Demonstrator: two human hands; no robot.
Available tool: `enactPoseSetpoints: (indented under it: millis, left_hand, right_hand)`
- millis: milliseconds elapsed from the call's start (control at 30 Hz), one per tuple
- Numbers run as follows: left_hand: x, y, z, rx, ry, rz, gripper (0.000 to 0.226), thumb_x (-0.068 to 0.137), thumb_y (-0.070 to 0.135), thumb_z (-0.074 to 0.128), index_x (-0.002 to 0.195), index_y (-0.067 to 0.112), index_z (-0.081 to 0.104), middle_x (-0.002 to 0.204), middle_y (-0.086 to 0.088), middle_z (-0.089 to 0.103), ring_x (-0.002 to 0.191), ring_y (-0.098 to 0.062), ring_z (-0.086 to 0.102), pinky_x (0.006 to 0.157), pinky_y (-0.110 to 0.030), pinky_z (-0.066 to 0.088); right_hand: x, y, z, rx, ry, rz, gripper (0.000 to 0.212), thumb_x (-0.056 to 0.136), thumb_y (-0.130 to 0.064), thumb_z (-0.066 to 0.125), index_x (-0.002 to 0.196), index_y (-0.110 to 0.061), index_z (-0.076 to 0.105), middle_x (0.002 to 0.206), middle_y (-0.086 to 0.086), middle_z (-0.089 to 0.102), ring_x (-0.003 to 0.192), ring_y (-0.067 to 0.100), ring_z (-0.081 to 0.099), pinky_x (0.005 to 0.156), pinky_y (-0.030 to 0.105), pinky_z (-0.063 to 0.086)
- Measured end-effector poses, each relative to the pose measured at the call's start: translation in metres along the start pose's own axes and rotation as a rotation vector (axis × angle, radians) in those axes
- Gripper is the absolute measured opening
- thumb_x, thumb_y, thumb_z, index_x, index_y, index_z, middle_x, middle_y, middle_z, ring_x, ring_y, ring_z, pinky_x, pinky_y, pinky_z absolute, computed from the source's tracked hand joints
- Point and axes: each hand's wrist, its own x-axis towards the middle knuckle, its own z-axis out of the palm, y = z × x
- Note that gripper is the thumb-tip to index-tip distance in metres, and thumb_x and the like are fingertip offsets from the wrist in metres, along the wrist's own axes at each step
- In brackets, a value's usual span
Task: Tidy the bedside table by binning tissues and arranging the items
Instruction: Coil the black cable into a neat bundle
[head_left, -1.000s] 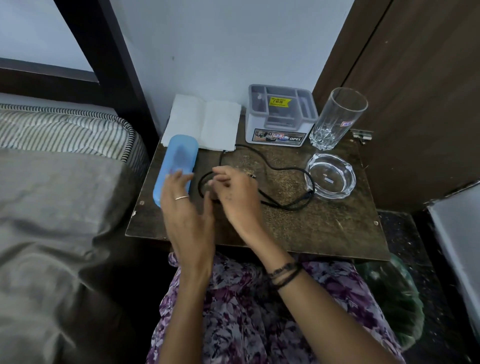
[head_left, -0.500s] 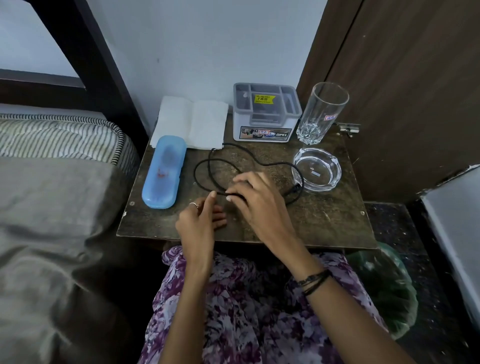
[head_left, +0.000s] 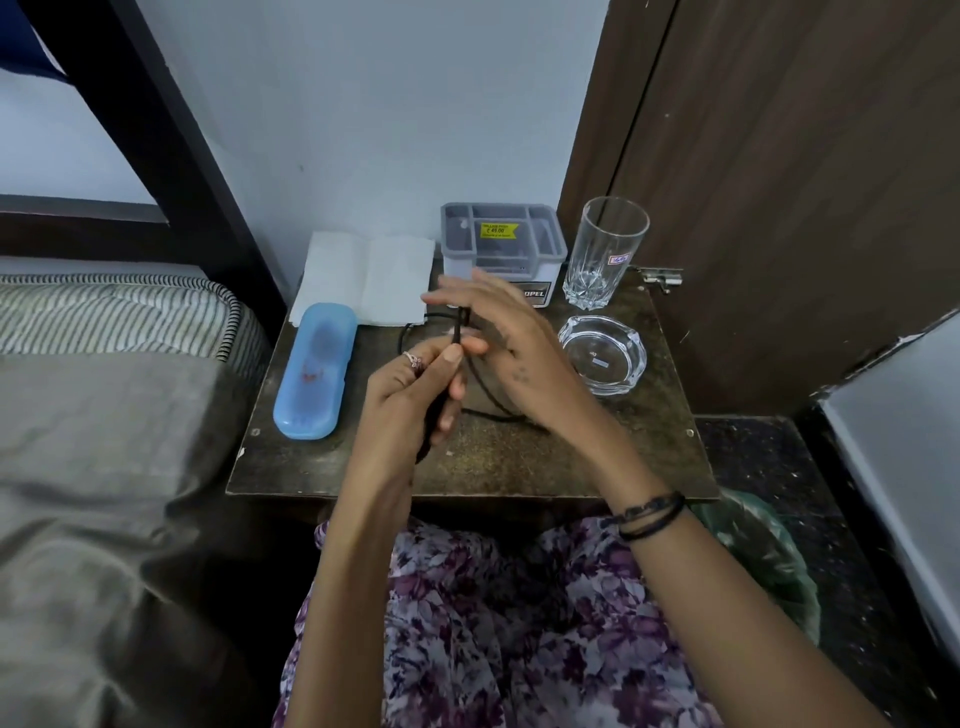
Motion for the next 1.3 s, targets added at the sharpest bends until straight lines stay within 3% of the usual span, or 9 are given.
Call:
enactPoseSetpoints:
  millis: [133,233,333,467,600,700,933,1167,1300]
  left_hand:
    - [0.017,0.005,0.004,-0.107,0.041,0.07,0.025,0.095,0.01,0.042,0.089,0.017,0.066,0.057,0.01,0.051,0.042,-0.001,0.035,0.039,-0.012,0.026]
    - [0.027,0.002,0.008,-0.243,0.046,0.064,0.031,0.095,-0.001,0.037,0.108,0.017,0.059,0.065,0.006,0.055,0.047,0.0,0.042,0.043,-0.012,0.035]
    - [0.029,-0.01,0.01,-0.197,0.055,0.11,0.05,0.095,-0.004,0.035,0.096,0.033,0.067,0.086,0.012,0.068,0.06,0.001,0.054,0.053,-0.012,0.046]
    - [0.031,-0.025,0.007,-0.064,0.173,0.216,0.053,0.096,-0.001,0.038,0.105,0.047,0.059,0.103,0.009,0.067,0.082,0.001,0.06,0.074,-0.014,0.048]
    - [0.033,-0.041,-0.006,0.277,0.239,0.303,0.053,0.097,0.005,0.041,0.138,0.034,0.025,0.104,0.002,0.065,0.088,0.0,0.061,0.084,-0.02,0.048]
    - [0.033,-0.047,-0.015,0.488,0.153,0.256,0.045,0.096,0.006,0.043,0.137,0.024,0.04,0.086,0.013,0.066,0.075,0.002,0.059,0.077,-0.019,0.049]
    - [0.019,-0.027,-0.003,0.169,-0.043,0.13,0.036,0.099,0.02,0.034,0.082,0.014,0.065,0.047,0.002,0.049,0.038,-0.006,0.029,0.042,-0.014,0.027]
    - [0.019,-0.029,-0.009,-0.308,-0.23,0.053,0.042,0.095,0.034,0.033,0.079,0.018,0.069,0.041,0.009,0.036,0.034,-0.002,0.021,0.036,-0.015,0.019]
    - [0.021,-0.021,-0.004,-0.515,-0.137,0.112,0.036,0.095,0.023,0.032,0.115,0.008,0.058,0.061,0.009,0.055,0.041,-0.003,0.034,0.043,-0.012,0.031]
  right_hand:
    - [0.003,0.008,0.013,0.227,0.069,0.122,0.026,0.097,-0.009,0.045,0.117,-0.008,0.062,0.1,0.009,0.07,0.098,0.021,0.065,0.092,0.039,0.051]
    - [-0.007,0.009,0.02,0.237,0.045,0.187,0.024,0.098,-0.008,0.042,0.105,-0.014,0.065,0.07,-0.007,0.06,0.062,0.008,0.059,0.064,0.02,0.051]
    - [-0.021,0.003,0.027,0.184,-0.016,0.248,0.029,0.098,-0.009,0.042,0.076,-0.02,0.056,0.05,-0.013,0.051,0.044,0.0,0.051,0.047,0.018,0.041]
    - [-0.032,0.005,0.028,0.049,-0.084,0.269,0.029,0.093,-0.015,0.052,0.065,-0.012,0.059,0.058,-0.001,0.051,0.049,0.007,0.043,0.054,0.034,0.036]
    - [-0.039,-0.004,0.017,-0.147,-0.176,0.269,0.021,0.092,-0.03,0.056,0.099,-0.021,0.073,0.077,0.0,0.063,0.067,0.017,0.057,0.066,0.037,0.048]
    - [-0.033,-0.013,-0.003,-0.237,-0.107,0.246,0.019,0.085,-0.037,0.062,0.095,-0.025,0.073,0.078,-0.006,0.063,0.055,0.008,0.05,0.06,0.031,0.046]
    - [-0.002,-0.016,-0.029,-0.229,0.117,0.128,0.015,0.074,-0.038,0.073,0.08,-0.025,0.07,0.08,-0.01,0.062,0.075,0.006,0.059,0.07,0.024,0.048]
    - [0.001,0.003,-0.003,0.148,0.186,0.142,0.011,0.087,-0.02,0.062,0.087,-0.02,0.073,0.078,-0.015,0.065,0.082,0.015,0.065,0.079,0.043,0.053]
    - [-0.012,0.012,0.014,0.068,0.142,0.231,0.024,0.095,-0.024,0.05,0.11,-0.02,0.068,0.067,-0.011,0.062,0.066,0.015,0.063,0.069,0.035,0.052]
